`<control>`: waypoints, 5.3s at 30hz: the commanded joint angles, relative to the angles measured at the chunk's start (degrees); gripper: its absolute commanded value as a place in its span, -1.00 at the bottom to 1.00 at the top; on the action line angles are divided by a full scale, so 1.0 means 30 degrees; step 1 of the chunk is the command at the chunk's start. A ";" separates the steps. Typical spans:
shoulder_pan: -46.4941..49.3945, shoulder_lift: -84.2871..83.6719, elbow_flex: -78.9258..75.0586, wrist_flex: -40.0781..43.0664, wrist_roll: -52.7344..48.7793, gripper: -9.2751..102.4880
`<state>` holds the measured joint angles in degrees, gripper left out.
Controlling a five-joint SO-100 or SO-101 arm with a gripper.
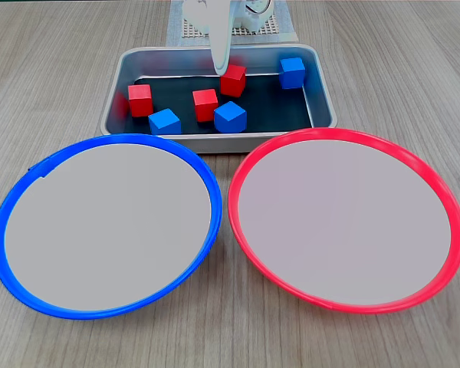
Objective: Move six blocks tray to matching dishes
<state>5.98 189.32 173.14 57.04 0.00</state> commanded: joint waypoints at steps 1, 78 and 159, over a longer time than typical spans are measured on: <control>-0.0029 0.0439 0.0000 0.0029 -0.0176 -0.84; -0.0146 -2.4990 -1.2246 0.1143 -3.1143 -0.84; -0.5596 -3.2666 -2.9824 0.5068 -1.5498 -0.84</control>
<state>-9.76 93.43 86.66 84.64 -60.03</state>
